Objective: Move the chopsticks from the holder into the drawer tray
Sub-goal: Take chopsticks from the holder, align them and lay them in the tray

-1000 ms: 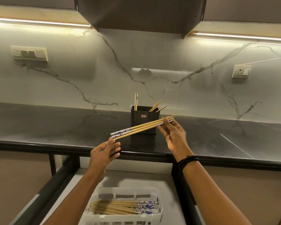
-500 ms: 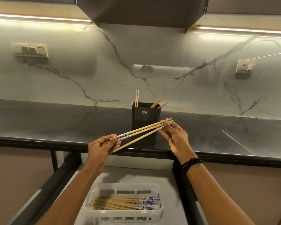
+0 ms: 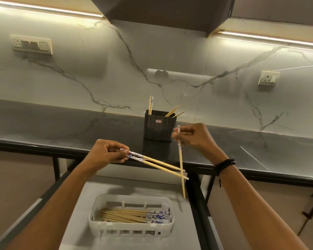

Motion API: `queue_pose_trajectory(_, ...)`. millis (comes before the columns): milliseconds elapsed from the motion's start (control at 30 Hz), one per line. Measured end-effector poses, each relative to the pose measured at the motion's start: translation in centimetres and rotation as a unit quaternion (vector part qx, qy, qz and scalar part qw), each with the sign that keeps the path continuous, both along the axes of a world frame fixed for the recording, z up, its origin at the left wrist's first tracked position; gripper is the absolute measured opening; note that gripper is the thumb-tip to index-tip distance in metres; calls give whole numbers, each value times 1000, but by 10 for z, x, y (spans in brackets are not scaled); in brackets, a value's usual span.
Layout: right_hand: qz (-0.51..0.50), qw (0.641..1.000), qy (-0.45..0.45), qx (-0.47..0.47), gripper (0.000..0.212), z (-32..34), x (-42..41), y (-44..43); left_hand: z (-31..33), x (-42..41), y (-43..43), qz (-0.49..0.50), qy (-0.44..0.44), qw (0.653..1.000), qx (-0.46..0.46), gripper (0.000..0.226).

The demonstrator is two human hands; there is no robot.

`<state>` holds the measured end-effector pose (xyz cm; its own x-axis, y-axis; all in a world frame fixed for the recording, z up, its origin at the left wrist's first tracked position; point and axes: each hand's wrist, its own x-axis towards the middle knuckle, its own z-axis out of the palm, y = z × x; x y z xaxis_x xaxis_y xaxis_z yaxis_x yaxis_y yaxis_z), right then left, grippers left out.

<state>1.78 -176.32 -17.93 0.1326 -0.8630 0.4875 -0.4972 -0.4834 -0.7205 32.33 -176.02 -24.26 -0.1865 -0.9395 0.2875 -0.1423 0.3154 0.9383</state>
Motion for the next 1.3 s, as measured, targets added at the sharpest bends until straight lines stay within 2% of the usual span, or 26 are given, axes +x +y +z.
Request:
queue_pose_trajectory(167, 84, 974, 205, 41, 21, -5, 51, 6, 4, -16, 8, -32, -47, 998, -18, 14)
queue_pose_trajectory(233, 118, 958, 255, 53, 21, -9, 66, 8, 5, -18, 11, -33, -61, 997, -30, 13)
queue_pose_trajectory(367, 145, 943, 289, 81, 20, -13, 77, 8, 5, -17, 12, -30, -68, 997, -34, 12)
queue_pose_trajectory(533, 147, 945, 272, 106, 21, -21, 77, 10, 7, -17, 15, -50, -68, 996, -33, 14)
queue_pose_trajectory(767, 191, 952, 149, 186, 23, -37, 71, 18, 6, -22, 16, -53, -60, 995, -52, 14)
queue_pose_trajectory(1000, 158, 972, 12, 173, 21, -41, 70, 23, -4, -42, 12, 32, 27, 991, -124, 27)
queue_pose_trajectory(1100, 132, 974, -103, 151, 20, -38, 65, 22, -7, -53, 12, 52, 35, 995, -74, 36)
queue_pose_trajectory(1233, 111, 951, -239, 164, 23, -34, 63, 23, -15, -66, 21, -39, -42, 998, -6, 23)
queue_pose_trajectory(1300, 108, 941, -274, 168, 24, -34, 65, 23, -21, -74, 24, -68, -49, 996, 2, 20)
